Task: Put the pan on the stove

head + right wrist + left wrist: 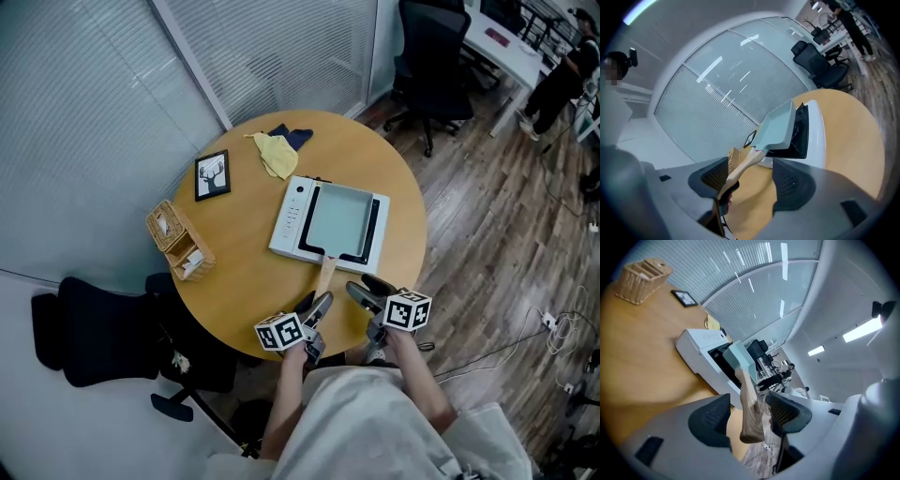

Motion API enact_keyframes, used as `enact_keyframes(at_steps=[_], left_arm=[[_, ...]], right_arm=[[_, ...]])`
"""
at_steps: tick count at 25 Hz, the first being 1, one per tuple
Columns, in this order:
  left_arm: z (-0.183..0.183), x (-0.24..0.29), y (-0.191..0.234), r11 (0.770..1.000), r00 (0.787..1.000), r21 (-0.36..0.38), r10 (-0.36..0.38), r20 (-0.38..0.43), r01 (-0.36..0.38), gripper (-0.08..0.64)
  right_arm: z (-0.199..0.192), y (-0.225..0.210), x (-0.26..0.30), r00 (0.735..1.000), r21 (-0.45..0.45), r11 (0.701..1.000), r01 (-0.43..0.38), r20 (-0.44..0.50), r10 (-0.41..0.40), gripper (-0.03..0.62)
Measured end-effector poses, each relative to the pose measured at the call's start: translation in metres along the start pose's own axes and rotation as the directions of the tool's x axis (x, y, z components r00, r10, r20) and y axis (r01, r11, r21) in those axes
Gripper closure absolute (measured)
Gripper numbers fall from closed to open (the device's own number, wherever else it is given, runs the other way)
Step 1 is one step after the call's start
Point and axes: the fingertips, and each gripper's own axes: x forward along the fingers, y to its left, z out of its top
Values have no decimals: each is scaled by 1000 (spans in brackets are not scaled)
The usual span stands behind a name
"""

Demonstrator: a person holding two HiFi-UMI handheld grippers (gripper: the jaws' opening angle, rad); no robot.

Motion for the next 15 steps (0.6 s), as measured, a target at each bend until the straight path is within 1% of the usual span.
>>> enact_keyframes(at_steps=[2,3,5,7,9,10,12,13,14,15], left_arm=[[2,-8,-3,995,998,79,64,30,-66,290],[2,-11,-4,987,994,123,97,46,-102,290],[5,-18,-11,961,983,214,159,89,-175,288],[8,-24,-20,927,969,293,204,139,-236,288],[10,-31,-29,882,954,369,241,180,-292,288],[9,-34,-34,853,945,411,260,197,-321,287],[8,-39,-44,786,926,492,294,236,-375,286],[8,-41,-49,755,916,521,305,260,-399,284],[7,-43,-54,731,907,539,310,285,-419,281],[5,-45,-58,715,899,547,310,310,-436,281]], right_arm=[[1,1,-10,1000,-58,998,16,-2,-16,311],[1,1,-15,1000,-86,996,25,-2,-26,311],[0,1,-25,999,-136,990,39,-7,-40,311],[-1,0,-35,998,-173,984,53,-14,-56,311],[-1,-1,-44,997,-219,973,73,-13,-78,311],[-1,-1,-48,996,-247,965,84,-9,-89,311],[0,0,-57,994,-301,948,103,1,-108,311],[1,0,-61,993,-325,939,111,7,-115,311],[1,1,-65,993,-345,932,115,11,-119,311],[0,1,-68,993,-358,926,117,13,-120,311]])
